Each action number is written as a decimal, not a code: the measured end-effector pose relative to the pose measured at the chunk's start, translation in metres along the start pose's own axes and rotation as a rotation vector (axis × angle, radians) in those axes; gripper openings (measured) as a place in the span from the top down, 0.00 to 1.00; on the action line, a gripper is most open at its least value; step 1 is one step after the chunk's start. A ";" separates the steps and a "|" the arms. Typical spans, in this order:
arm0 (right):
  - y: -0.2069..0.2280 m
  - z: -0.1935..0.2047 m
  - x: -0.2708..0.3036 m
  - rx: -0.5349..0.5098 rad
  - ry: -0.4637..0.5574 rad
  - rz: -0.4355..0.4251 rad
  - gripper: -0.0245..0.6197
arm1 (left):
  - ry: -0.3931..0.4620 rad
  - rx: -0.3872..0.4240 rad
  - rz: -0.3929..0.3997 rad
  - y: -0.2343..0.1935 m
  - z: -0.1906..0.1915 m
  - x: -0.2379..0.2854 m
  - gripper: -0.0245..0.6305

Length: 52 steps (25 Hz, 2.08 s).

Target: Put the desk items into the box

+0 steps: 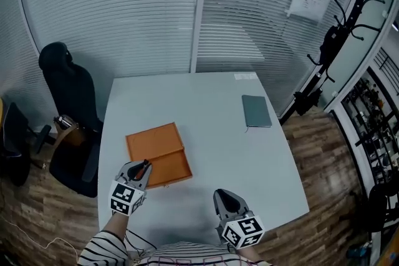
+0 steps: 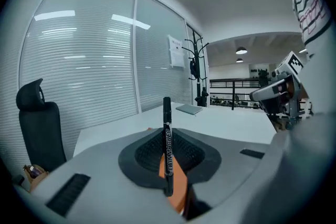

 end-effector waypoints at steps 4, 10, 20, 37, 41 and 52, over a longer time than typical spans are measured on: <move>-0.005 0.001 -0.003 0.003 0.012 0.038 0.92 | -0.046 0.011 0.059 -0.002 0.011 0.017 0.88; -0.005 0.006 -0.012 0.015 0.011 0.085 0.92 | -0.118 -0.001 0.126 -0.002 0.030 0.042 0.88; -0.004 0.020 -0.018 0.028 -0.022 0.106 0.92 | -0.311 0.062 0.202 0.002 0.062 0.081 0.88; 0.013 0.033 -0.038 0.077 -0.015 0.188 0.92 | -0.568 0.125 0.256 0.018 0.104 0.127 0.88; 0.019 0.033 -0.044 0.083 -0.016 0.213 0.92 | -0.600 0.139 0.265 0.022 0.111 0.135 0.88; 0.031 0.031 -0.042 0.090 -0.020 0.242 0.92 | -0.670 0.170 0.259 0.025 0.127 0.150 0.88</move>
Point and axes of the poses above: the fingertips, and each gripper's own axes: x forward along the fingers, y to its right, z out of its underside, the point moved 4 cm from there along -x, backward along the fingers, and after that the axes turned 3 degrees about x, right-handed, at the moved point
